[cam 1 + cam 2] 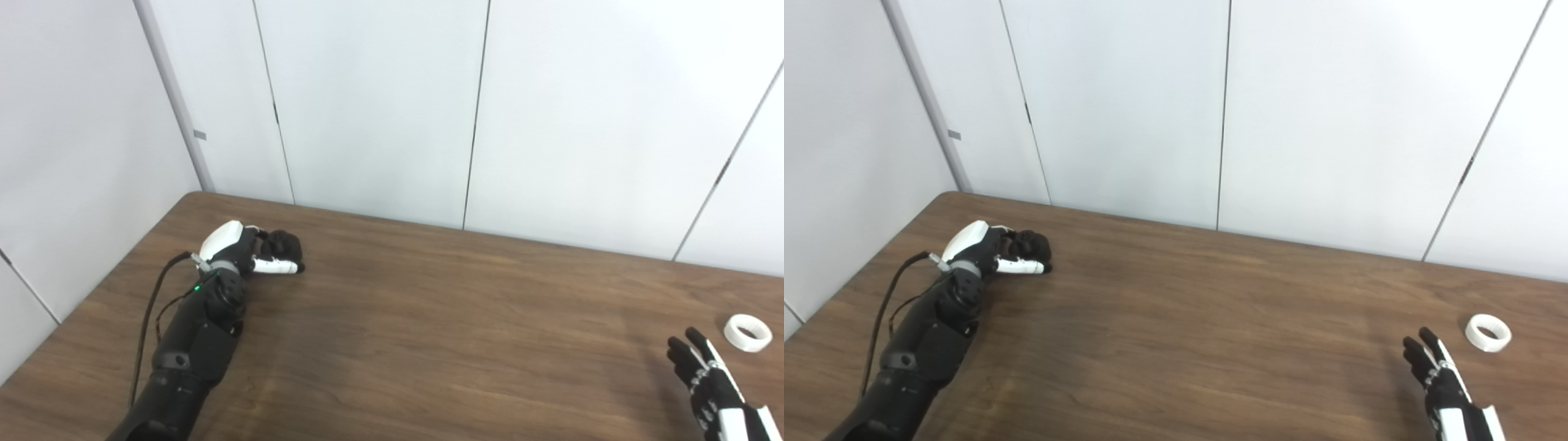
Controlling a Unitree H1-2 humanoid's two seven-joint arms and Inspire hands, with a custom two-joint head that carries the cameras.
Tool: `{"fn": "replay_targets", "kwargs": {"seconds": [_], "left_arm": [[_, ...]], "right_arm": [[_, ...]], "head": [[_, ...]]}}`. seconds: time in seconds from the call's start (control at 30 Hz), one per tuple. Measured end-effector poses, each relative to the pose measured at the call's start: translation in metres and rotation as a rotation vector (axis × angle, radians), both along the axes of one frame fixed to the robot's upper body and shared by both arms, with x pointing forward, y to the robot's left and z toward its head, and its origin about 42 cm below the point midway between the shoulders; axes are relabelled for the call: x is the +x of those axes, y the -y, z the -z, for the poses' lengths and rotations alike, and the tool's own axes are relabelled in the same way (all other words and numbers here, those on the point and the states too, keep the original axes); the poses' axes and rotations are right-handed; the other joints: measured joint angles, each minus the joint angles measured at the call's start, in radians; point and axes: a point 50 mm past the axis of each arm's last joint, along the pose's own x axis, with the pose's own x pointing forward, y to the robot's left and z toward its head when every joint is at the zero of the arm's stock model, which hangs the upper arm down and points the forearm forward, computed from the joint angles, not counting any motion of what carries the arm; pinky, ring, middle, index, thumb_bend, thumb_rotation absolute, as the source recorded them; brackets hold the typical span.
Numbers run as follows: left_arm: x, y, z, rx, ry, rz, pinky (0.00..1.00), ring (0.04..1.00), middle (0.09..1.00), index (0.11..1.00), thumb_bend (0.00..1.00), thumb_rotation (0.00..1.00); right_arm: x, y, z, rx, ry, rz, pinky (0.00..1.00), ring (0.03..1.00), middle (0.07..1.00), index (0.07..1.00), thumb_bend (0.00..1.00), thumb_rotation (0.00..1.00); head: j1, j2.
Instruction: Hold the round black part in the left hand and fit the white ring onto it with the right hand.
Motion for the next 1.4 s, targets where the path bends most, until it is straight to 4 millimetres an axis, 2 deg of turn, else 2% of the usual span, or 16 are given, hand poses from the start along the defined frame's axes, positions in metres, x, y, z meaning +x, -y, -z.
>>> {"fn": "replay_targets", "kwargs": {"seconds": [0.53, 0.63, 0.83, 0.87, 0.9, 0.97, 1.4], "left_arm": [[0.002, 0.005, 0.001, -0.006, 0.007, 0.008, 1.00, 0.984, 0.916, 0.791, 0.87, 0.33], [0.002, 0.005, 0.001, 0.007, 0.012, 0.009, 1.00, 0.975, 0.906, 0.761, 0.86, 0.30], [0.002, 0.009, 0.001, 0.049, 0.050, 0.003, 1.00, 0.941, 0.849, 0.609, 0.78, 0.12], [0.002, 0.009, 0.001, 0.053, 0.058, 0.006, 1.00, 0.933, 0.833, 0.549, 0.66, 0.08], [0.001, 0.010, 0.001, 0.063, 0.071, 0.006, 1.00, 0.927, 0.822, 0.517, 0.59, 0.06], [-0.001, 0.011, 0.003, 0.079, 0.089, 0.011, 1.00, 0.920, 0.807, 0.491, 0.53, 0.05], [-0.003, 0.009, 0.004, 0.128, 0.107, 0.038, 1.00, 0.904, 0.770, 0.485, 0.52, 0.04]], "right_arm": [[0.000, 0.001, 0.000, 0.000, 0.006, 0.003, 0.95, 0.926, 0.900, 0.937, 0.67, 1.00], [0.000, 0.001, 0.000, 0.000, 0.007, 0.004, 0.94, 0.914, 0.896, 0.936, 0.67, 1.00], [0.000, 0.002, -0.001, 0.005, 0.008, 0.005, 0.95, 0.923, 0.900, 0.939, 0.68, 1.00], [0.000, 0.002, -0.001, 0.004, 0.009, 0.005, 0.95, 0.921, 0.899, 0.938, 0.68, 1.00], [0.000, 0.002, -0.001, 0.004, 0.009, 0.005, 0.94, 0.921, 0.897, 0.936, 0.68, 1.00], [0.000, 0.002, -0.001, 0.004, 0.009, 0.006, 0.94, 0.920, 0.896, 0.934, 0.68, 1.00], [0.001, 0.003, 0.000, 0.014, 0.009, 0.005, 0.95, 0.923, 0.898, 0.936, 0.68, 1.00]], "head": [[-0.003, 0.002], [-0.002, 0.005], [0.006, 0.006], [0.008, 0.006], [0.008, 0.006], [0.009, 0.006], [0.012, 0.006]]}}
